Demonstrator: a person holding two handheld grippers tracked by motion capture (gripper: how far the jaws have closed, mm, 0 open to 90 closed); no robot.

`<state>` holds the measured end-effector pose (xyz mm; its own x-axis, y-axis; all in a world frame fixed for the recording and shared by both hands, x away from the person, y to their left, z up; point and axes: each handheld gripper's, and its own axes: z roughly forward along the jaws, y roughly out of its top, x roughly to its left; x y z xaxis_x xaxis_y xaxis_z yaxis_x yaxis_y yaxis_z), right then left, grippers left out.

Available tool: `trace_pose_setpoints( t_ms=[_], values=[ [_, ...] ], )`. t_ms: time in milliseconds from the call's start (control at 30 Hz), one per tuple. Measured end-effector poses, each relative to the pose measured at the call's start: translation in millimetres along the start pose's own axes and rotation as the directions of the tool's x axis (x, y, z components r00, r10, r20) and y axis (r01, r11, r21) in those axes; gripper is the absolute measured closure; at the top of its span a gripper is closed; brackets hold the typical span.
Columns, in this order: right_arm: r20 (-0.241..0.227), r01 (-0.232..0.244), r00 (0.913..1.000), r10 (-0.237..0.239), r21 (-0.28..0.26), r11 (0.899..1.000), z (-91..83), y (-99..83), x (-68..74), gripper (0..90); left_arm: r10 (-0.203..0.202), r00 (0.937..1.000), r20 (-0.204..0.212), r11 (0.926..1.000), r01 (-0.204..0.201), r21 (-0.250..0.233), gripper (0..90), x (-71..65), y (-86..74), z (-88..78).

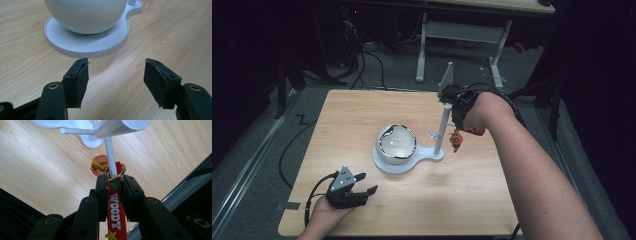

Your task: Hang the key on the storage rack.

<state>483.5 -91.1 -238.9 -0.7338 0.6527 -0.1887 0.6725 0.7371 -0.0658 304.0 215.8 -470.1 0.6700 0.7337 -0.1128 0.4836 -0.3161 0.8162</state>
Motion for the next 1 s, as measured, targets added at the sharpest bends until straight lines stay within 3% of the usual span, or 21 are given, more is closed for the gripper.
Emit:
trace_pose_setpoints(
  t_ms=[900,933,1000],
  values=[
    [0.053,0.019,0.9984,-0.019,-0.01,1.0,-12.6,-1.0,12.0,76.1,0.001,1.0,0.0,1.0,-0.001,0.005,37.0,-0.3,-0.4,0.9],
    [0.054,0.031,0.9981,-0.03,-0.011,0.999,-11.4,0.0,12.0,88.8,0.001,1.0,0.0,1.0,-0.001,0.005,37.0,-0.4,-0.4,0.9],
    [0.066,0.024,0.9976,-0.021,-0.04,0.999,-11.8,1.9,12.4,89.8,0.001,1.0,0.001,1.0,-0.001,0.005,37.1,-0.2,-0.5,0.7]
  ],
)
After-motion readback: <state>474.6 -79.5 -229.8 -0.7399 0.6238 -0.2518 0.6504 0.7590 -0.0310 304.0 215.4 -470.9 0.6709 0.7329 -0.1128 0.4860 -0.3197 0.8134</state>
